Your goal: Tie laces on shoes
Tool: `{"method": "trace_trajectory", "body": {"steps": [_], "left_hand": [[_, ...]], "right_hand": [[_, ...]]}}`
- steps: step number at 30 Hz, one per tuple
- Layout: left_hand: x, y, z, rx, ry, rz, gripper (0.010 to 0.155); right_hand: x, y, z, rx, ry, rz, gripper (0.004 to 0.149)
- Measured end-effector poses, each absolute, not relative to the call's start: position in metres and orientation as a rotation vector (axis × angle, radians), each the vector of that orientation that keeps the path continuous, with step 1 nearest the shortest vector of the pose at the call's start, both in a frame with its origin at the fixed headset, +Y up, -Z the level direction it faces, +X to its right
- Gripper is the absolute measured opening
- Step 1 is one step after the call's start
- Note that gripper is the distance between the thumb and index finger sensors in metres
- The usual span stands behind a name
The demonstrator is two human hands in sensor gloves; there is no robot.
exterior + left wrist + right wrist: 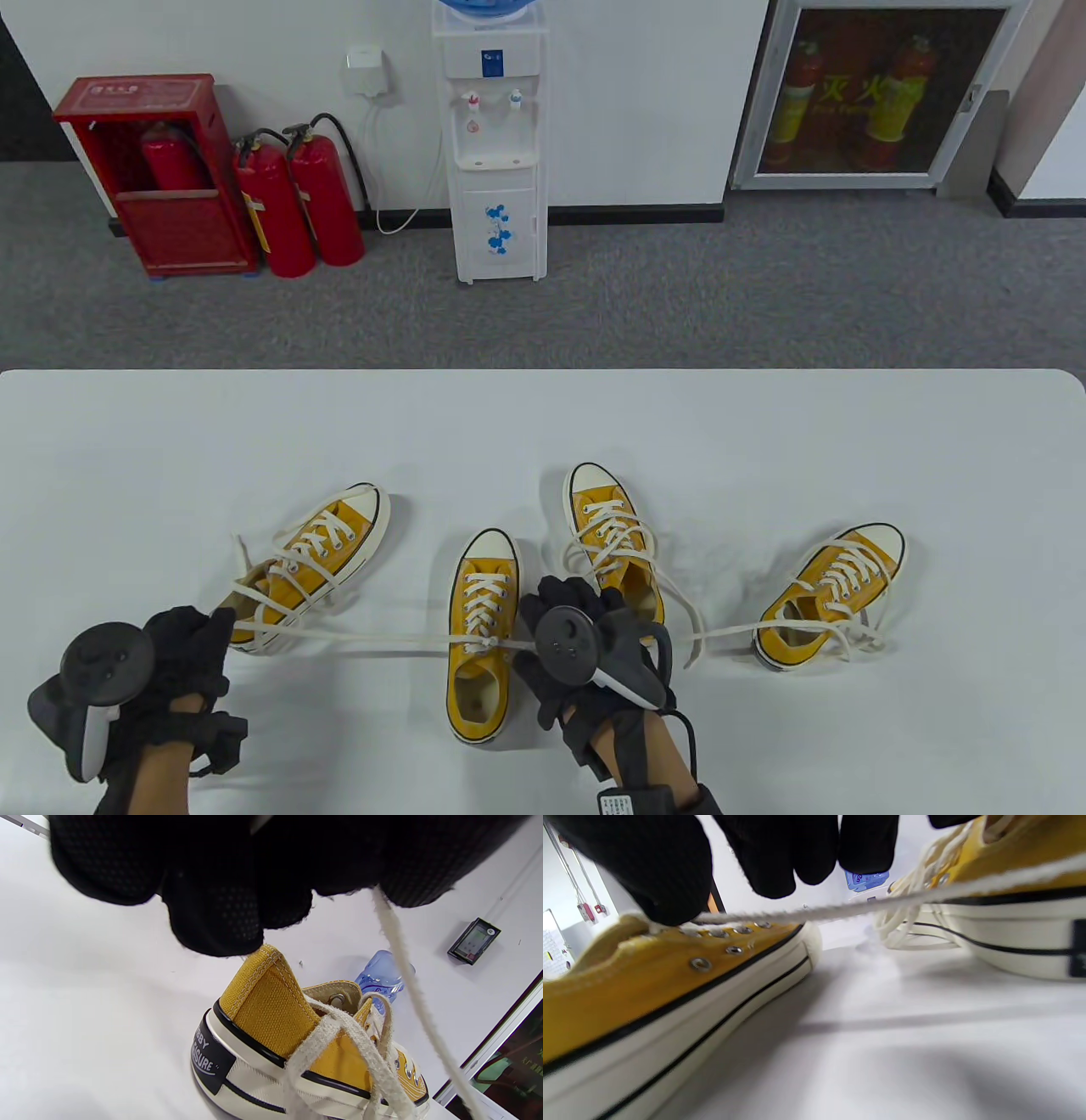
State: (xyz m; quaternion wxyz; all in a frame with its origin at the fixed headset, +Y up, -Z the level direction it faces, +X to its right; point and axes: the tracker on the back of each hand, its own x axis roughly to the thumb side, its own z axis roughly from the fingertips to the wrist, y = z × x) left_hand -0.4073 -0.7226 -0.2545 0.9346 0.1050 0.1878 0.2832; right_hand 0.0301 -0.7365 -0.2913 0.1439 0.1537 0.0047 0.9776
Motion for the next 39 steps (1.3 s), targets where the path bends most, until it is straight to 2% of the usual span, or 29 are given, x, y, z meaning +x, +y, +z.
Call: {"method": "trace_trajectory", "body": {"steps": [4, 13, 29, 39], "left_hand": [[-0.406, -0.723, -0.255, 0.207, 0.383, 0.577, 0.034], [-0.406, -0.724, -0.255, 0.203, 0.380, 0.592, 0.035], [-0.405, -0.724, -0.256, 0.199, 0.376, 0.595, 0.035], [-0.404, -0.724, -0.256, 0.198, 0.369, 0.616, 0.035]], "right_hand": [[0.031, -0.747, -0.292, 0.431, 0.040, 2.883, 0.068], [0.041, -0.749, -0.291, 0.360, -0.044, 2.863, 0.043], [0.067, -0.731, -0.292, 0.327, -0.040, 2.148, 0.044], [0.047, -0.736, -0.302, 0.353, 0.249, 1.635, 0.048]]}}
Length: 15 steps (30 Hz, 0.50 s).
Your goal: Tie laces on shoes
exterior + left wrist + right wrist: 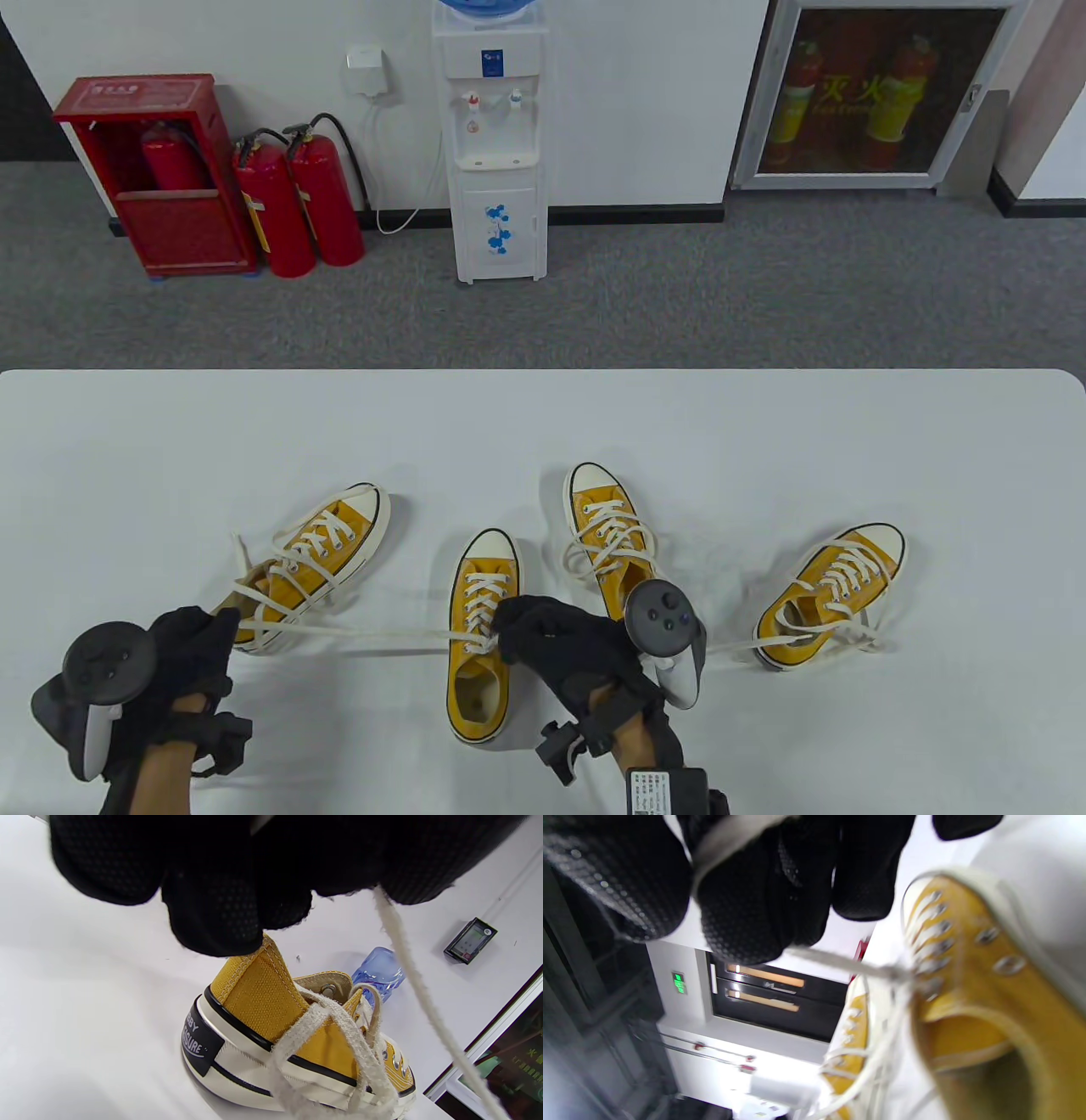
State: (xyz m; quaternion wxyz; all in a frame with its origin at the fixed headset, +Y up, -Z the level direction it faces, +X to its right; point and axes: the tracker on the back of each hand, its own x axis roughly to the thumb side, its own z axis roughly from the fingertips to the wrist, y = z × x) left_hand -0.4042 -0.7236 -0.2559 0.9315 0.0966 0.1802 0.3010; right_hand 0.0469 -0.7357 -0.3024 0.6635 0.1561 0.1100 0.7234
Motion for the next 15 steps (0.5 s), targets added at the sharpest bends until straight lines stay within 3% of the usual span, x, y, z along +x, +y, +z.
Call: {"method": "trace_trajectory", "body": {"steps": [9, 15], "left_hand": [[-0.402, -0.725, -0.257, 0.192, 0.351, 0.630, 0.035], [-0.401, -0.727, -0.258, 0.183, 0.339, 0.717, 0.035]], "right_hand": [[0.024, -0.739, -0.320, 0.396, 0.412, 1.402, 0.047], [0.020, -0.748, -0.323, 0.368, 0.412, 1.341, 0.045]]}}
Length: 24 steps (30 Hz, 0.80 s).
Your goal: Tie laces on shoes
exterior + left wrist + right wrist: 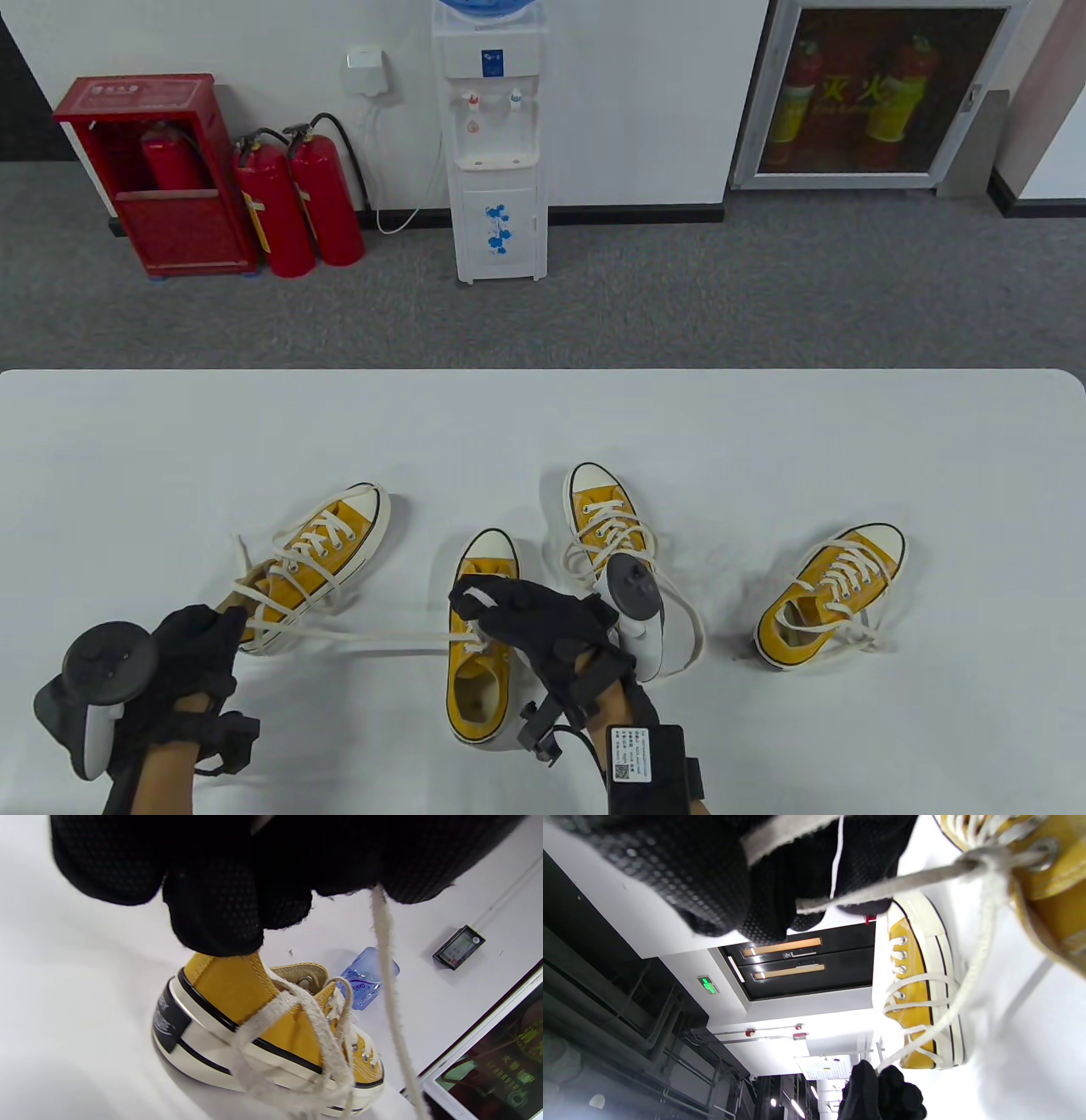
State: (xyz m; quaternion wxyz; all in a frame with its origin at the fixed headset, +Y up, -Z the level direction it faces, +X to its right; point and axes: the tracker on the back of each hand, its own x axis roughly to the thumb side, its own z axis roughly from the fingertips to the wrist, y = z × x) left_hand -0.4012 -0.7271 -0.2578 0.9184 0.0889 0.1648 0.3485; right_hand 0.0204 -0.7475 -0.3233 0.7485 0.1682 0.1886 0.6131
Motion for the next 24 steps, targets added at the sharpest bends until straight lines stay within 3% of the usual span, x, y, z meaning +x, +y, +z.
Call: {"method": "trace_trajectory", "body": {"steps": [12, 24], "left_hand": [[-0.387, -0.726, -0.260, 0.153, 0.209, 1.004, 0.036], [-0.325, -0.685, -0.265, 0.106, -0.165, 1.426, 0.036]], "right_hand": [[0.033, -0.753, -0.321, 0.281, 0.286, 1.538, 0.049], [0.022, -0.742, -0.315, 0.328, 0.227, 1.798, 0.051]]}}
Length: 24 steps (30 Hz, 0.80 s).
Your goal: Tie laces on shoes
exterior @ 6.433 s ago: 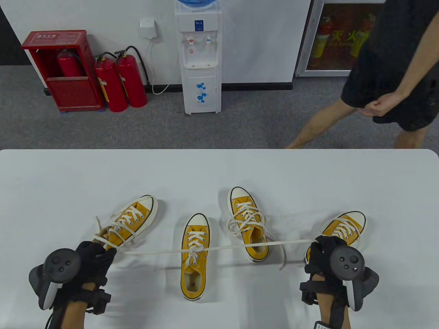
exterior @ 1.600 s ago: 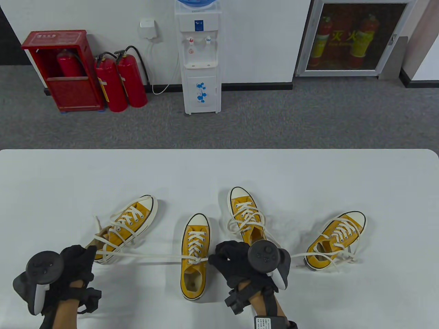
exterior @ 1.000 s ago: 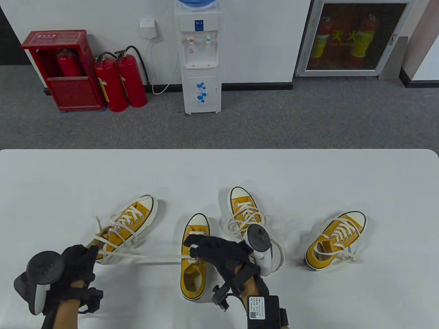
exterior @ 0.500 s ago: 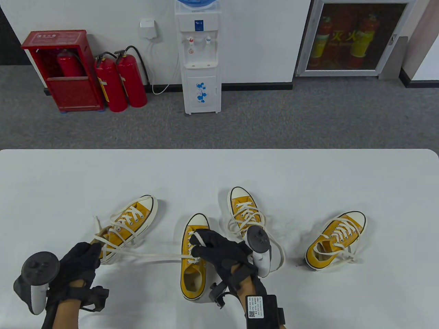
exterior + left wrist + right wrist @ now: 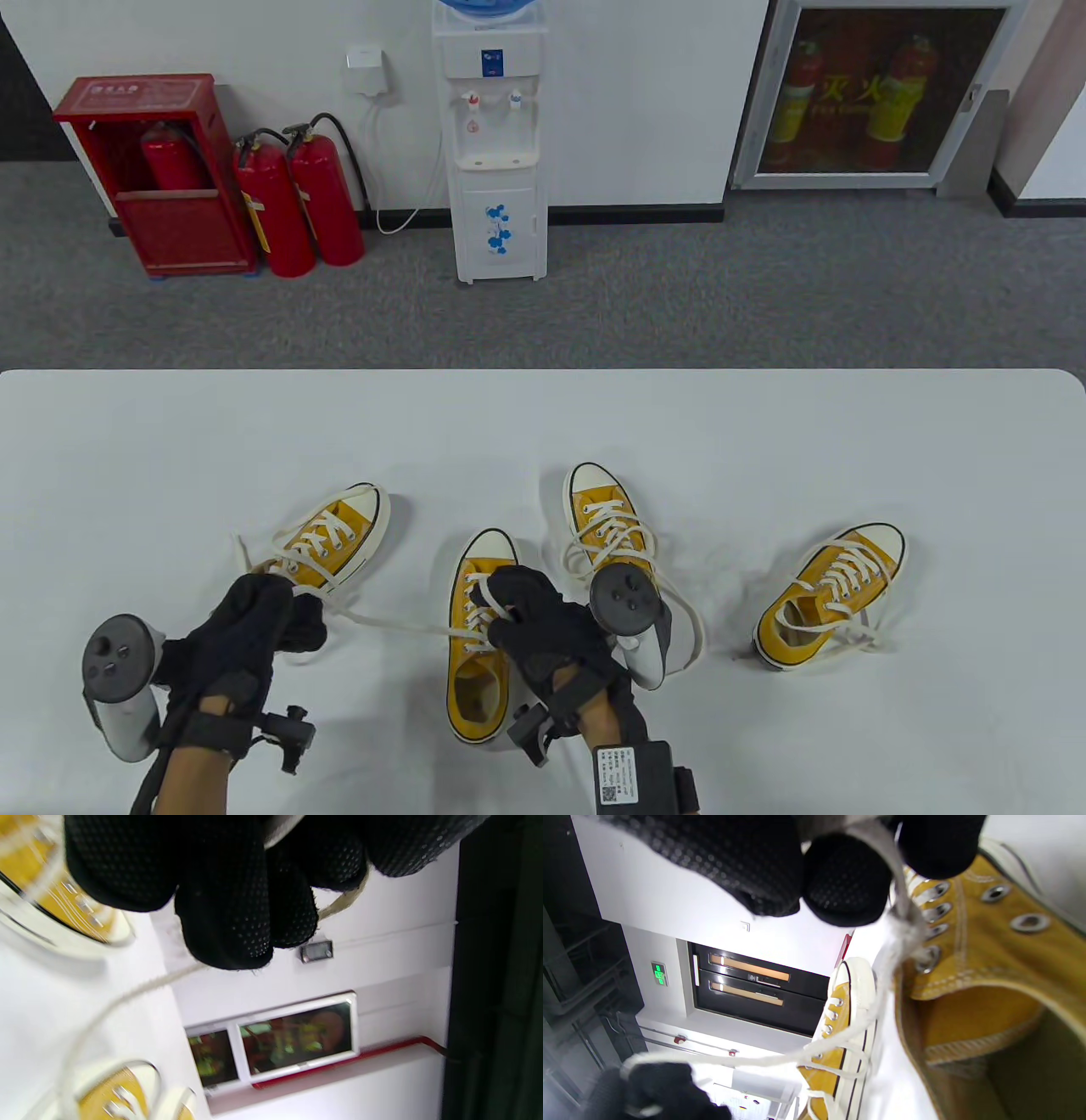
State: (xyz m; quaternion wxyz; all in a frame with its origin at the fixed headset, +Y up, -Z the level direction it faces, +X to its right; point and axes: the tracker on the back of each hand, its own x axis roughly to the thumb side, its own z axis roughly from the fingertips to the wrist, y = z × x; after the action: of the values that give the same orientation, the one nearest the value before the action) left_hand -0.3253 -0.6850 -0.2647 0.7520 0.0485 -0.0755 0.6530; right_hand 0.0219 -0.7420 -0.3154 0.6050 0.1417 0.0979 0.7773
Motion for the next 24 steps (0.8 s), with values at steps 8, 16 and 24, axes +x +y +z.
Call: {"method": "trace_trajectory", "body": {"steps": [8, 16, 24], "left_hand": [[-0.291, -0.654, -0.271, 0.060, -0.334, 1.555, 0.035], [-0.246, -0.647, -0.275, -0.101, -0.512, 1.714, 0.034], [-0.216, -0.640, -0.279, -0.202, -0.605, 1.741, 0.036]], "right_hand": [[0.016, -0.737, -0.313, 0.287, 0.150, 1.904, 0.053], [0.004, -0.733, -0.311, 0.292, 0.118, 2.011, 0.057], [-0.005, -0.728, -0.308, 0.393, 0.138, 2.114, 0.055]]}}
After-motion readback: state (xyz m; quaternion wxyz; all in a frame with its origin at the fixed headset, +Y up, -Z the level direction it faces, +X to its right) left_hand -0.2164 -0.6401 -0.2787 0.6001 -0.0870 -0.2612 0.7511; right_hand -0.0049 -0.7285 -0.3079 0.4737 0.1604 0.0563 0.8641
